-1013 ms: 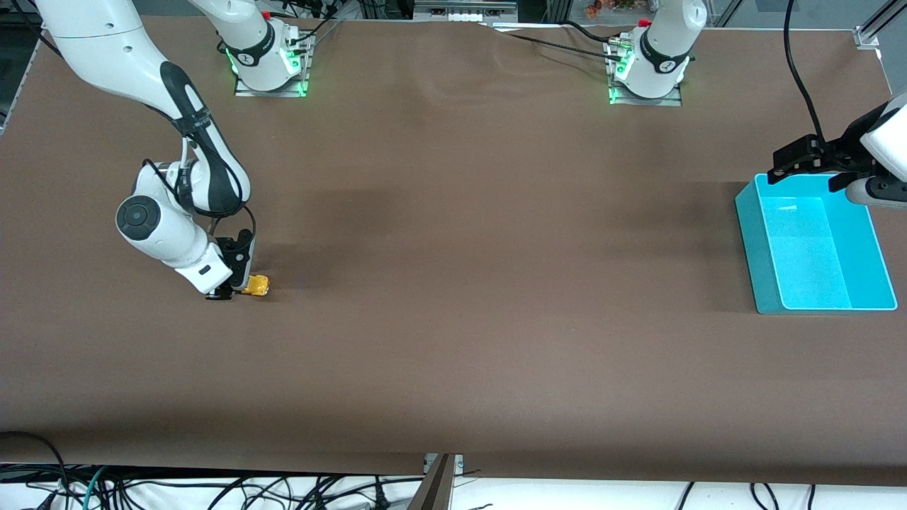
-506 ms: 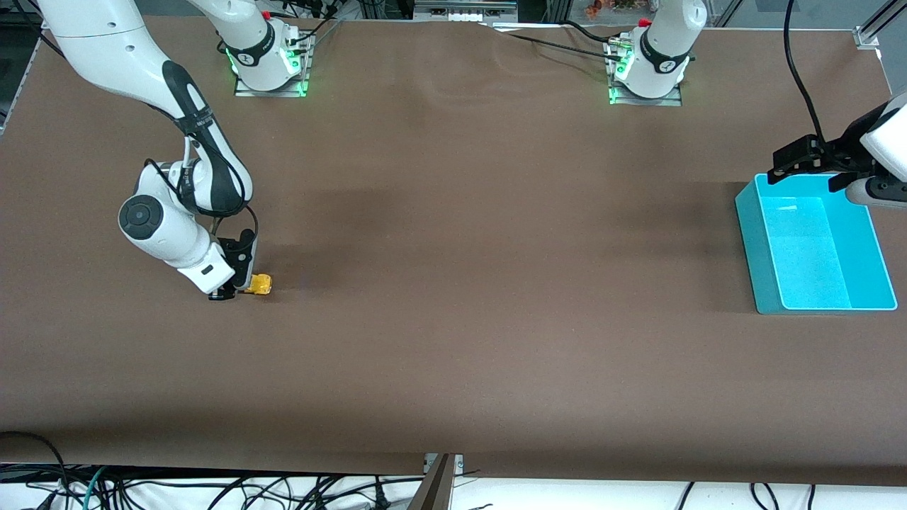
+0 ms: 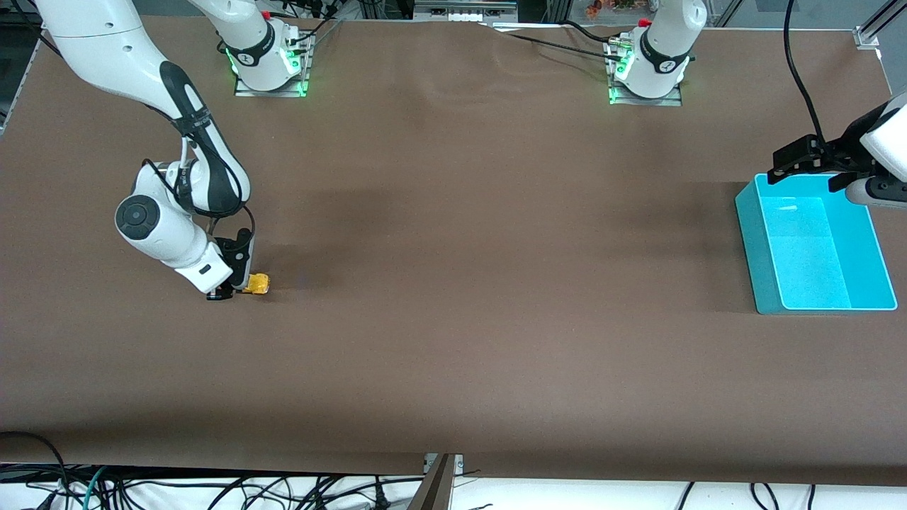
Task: Wind and store yellow beetle car
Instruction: 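Close the right gripper around the yellow car, pressing it down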
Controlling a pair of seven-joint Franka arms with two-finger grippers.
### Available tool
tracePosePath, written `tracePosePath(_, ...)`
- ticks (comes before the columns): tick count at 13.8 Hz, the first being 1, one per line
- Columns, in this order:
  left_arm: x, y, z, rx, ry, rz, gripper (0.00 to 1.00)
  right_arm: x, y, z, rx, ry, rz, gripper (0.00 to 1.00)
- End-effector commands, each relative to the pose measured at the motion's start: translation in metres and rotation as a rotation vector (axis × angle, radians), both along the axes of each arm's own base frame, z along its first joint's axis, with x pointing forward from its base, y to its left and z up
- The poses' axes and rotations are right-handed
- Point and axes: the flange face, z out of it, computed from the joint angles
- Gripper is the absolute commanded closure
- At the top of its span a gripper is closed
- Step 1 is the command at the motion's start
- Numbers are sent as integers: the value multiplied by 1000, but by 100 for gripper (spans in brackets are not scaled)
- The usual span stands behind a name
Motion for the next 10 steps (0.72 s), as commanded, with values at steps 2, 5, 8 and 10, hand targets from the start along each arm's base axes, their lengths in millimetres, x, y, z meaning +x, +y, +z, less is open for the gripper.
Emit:
tracePosePath(2, 2, -2, 2, -20, -8, 11, 0, -3, -17, -14, -6, 12, 29, 58)
tracePosePath(5, 2, -2, 2, -21, -9, 11, 0, -3, -39, -14, -7, 12, 44, 58)
tracePosePath(8, 2, -2, 2, -21, -8, 11, 0, -2, -51, -14, -7, 11, 42, 58)
tracePosePath(10, 2, -2, 2, -21, -9, 11, 0, -3, -61, -14, -9, 12, 61, 58)
